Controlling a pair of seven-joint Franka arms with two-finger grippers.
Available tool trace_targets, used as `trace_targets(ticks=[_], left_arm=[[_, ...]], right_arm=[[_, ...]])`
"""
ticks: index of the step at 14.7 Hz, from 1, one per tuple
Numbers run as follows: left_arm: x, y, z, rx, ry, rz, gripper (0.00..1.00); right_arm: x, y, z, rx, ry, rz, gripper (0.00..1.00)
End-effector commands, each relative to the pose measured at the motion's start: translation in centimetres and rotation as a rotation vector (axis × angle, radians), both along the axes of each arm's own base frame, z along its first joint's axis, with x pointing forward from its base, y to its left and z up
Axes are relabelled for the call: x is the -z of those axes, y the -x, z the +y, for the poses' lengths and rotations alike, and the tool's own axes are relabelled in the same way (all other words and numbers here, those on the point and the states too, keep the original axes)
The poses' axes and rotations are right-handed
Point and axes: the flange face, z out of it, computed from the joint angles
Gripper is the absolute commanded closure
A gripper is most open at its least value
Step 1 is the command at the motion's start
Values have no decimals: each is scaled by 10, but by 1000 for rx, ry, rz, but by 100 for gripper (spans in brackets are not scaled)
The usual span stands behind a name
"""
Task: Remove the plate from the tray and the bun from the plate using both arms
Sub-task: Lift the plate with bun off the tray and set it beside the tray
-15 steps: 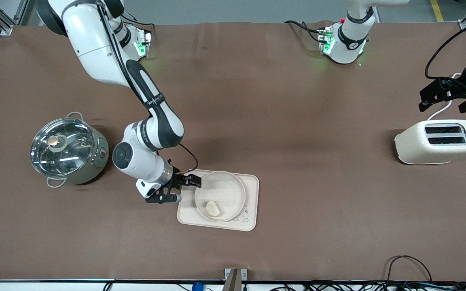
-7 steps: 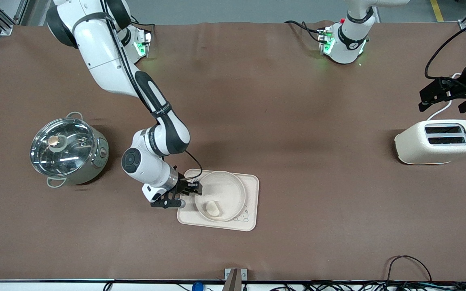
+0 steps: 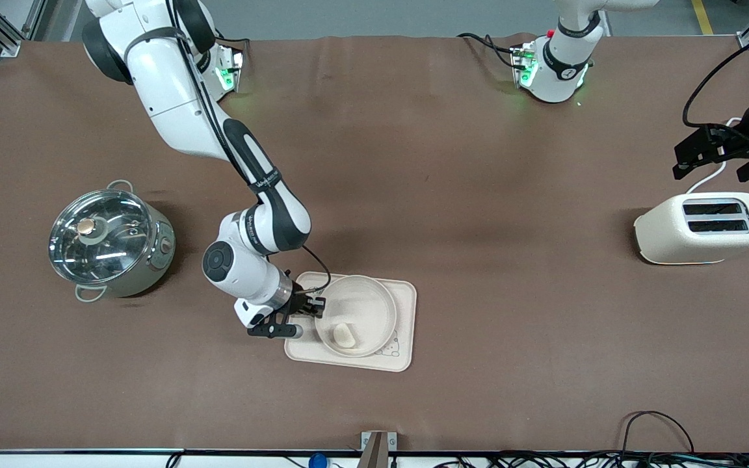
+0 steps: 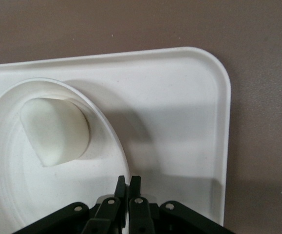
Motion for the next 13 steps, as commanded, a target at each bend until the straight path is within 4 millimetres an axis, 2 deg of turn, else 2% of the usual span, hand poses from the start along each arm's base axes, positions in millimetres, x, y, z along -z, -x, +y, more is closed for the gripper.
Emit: trace_targets(ticks=[1,3,4,6,8,10,12,13], left_arm=[[-3,0,-2,5,-21,3,0],[-4,0,-1,5,-23,1,0],[-4,0,-1,5,-21,1,0],[-3,0,1,2,-23,4,0],[-2,0,1,0,-23,6,0],[-2,1,0,3,-24,13,0],[0,3,3,2,-24,33,0],[0,3,3,6,-24,34,0]], right_arm=[[-14,-1,-8,25,-32,-1,100],[-47,8,-9,4,-54,-8,100],[-58,14,-18,-9,-68,-6,100],[-76,41,-33,-41,-90,18,100],[-88,82,-28,-80,-86,53,100],[-80,129,-25,-107,-54,87,100],[-61,164,-27,-68,-53,105,100],[-52,183,-17,-69,-53,101,100]])
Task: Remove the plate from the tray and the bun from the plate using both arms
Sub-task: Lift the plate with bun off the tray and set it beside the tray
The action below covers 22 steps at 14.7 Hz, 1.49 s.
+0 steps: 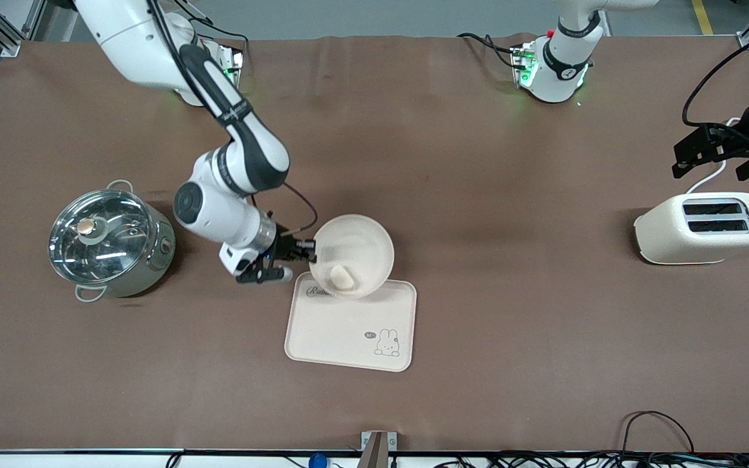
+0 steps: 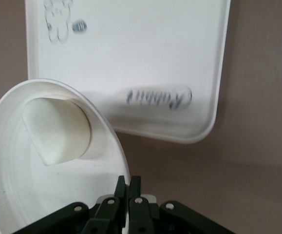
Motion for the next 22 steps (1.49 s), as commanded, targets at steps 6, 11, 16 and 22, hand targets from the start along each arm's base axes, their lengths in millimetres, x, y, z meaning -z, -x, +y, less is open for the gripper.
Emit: trace_targets(ticks=[6,11,16,22], left_arm=[[-2,2,1,2,-22,12,0],[3,5,4,0,-8,42,0],[8,4,-26,-44,-5,42,0],[81,-26,-156,-250,94,66,0]], right_arm=[[39,91,23,20,14,-52,100],[48,97,30,11,22,-54,100],[66,99,26,25,38,-43,91],[24,90,40,88,-10,-47,32]])
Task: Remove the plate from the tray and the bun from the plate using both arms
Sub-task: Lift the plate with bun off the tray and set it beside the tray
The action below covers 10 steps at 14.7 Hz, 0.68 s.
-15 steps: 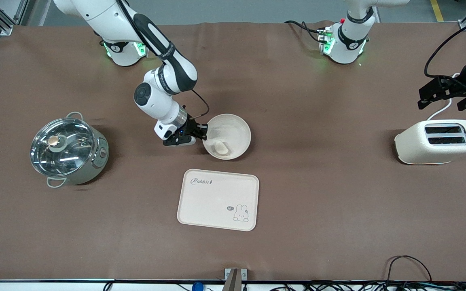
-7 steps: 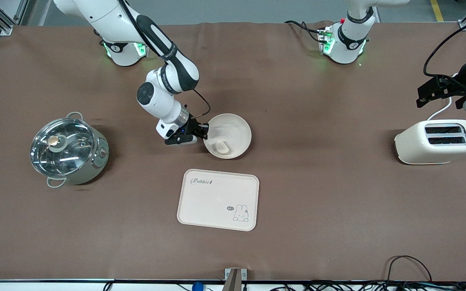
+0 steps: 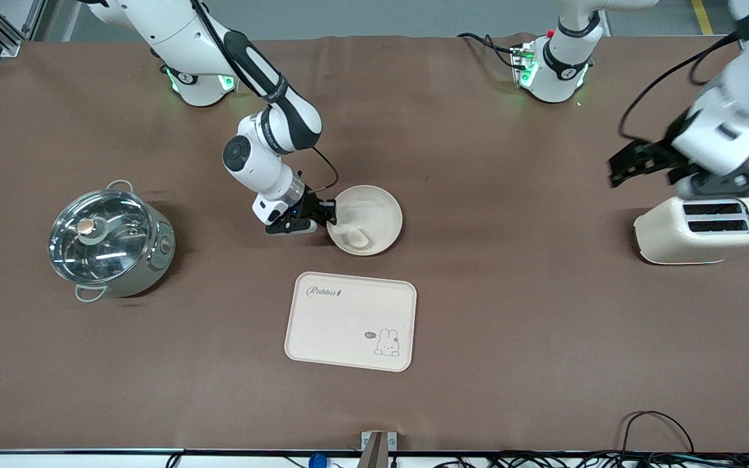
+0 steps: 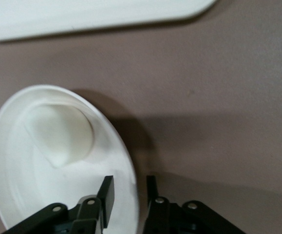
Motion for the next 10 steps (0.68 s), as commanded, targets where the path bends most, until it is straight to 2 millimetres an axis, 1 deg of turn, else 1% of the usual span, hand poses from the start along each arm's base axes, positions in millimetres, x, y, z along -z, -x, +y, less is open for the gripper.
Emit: trace_targets(ticks=[1,2,3,4,5,6,7,8,9,10], left_arm=[[46,-16,-75,-107,55,12,0],[63,-14,-114,-117,74,6,0],[82,-11,-147,-142,91,9,0],[98,-6,-180,-187,114,5,0],[114,-6,-205,-253,144,-4,0],[126,-7,-222,-296,171,-18,0],[148,5,-254,-277,170,-14,0],[166,14,-276,-244,146,-23,0],[189,21,-295,-252,132,-24,0],[215,33,-320,-292,135,-23,0]], right_arm=[[-51,-1,8,29,-53,11,22],[-72,-4,6,16,-67,23,19],[-91,-11,-6,19,-78,39,9],[-111,-20,-25,33,-90,59,0],[-128,-25,-42,30,-99,93,0],[-148,-29,-61,23,-103,124,0],[-165,-34,-86,34,-108,152,0],[-178,-39,-114,44,-104,173,0],[-193,-43,-139,36,-77,188,0],[-214,-47,-169,-2,-4,196,0]])
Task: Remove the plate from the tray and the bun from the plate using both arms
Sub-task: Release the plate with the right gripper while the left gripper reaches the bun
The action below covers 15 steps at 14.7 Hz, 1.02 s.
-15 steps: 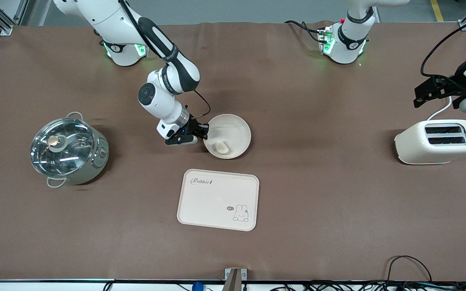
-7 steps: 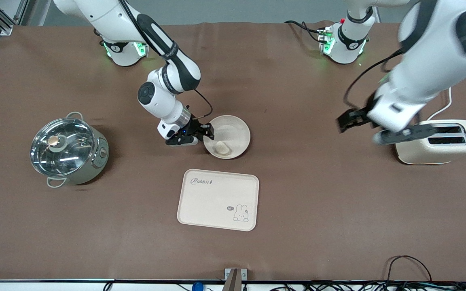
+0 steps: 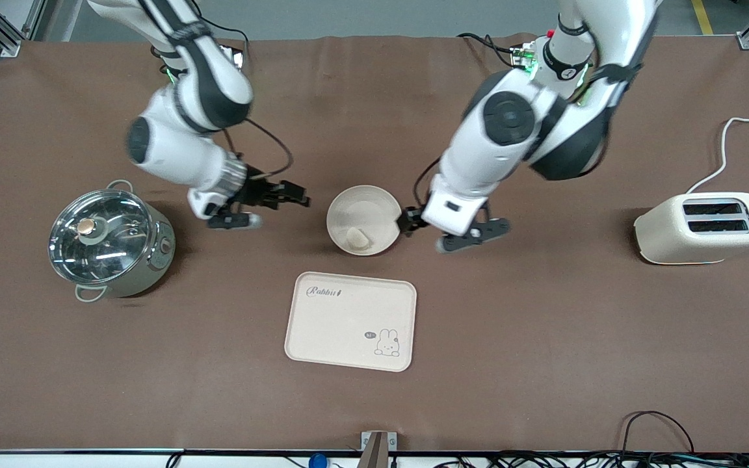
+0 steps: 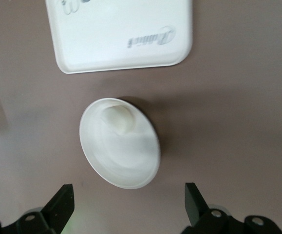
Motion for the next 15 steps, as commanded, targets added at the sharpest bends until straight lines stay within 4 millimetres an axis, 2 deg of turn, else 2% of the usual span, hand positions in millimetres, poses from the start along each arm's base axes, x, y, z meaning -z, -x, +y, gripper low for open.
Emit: trace_targets(ticks=[1,3,5,8,9,10,11,13,14,15], left_arm=[[60,18,-53,-70,-11,-20,0],[110,33,-78,-84,-48,-40,0],[148,57,-107,-114,-31,-48,1],[186,63,-116,-157,-8,-53,1],[194,64,-119,-171,10,-58,1],[201,64,-119,-170,16,-64,1],[208,63,-117,-167,11,-65,2],[211,60,-113,-173,4,-69,8],[212,61,-114,-175,6,-68,17],[211,60,-115,-184,13,-70,31]], right_arm=[[-50,-3,-70,-78,156,25,0],[-104,-16,-101,-156,297,48,0],[-142,-24,-148,-145,417,53,0],[-197,-20,-217,-155,430,45,0],[-227,-19,-234,-166,431,14,0],[-252,-17,-244,-174,456,-10,0],[-268,-14,-252,-166,492,-16,0],[-282,-8,-267,-138,496,-22,0],[-289,-4,-269,-131,496,-35,0],[-295,-1,-265,-135,504,-49,0]])
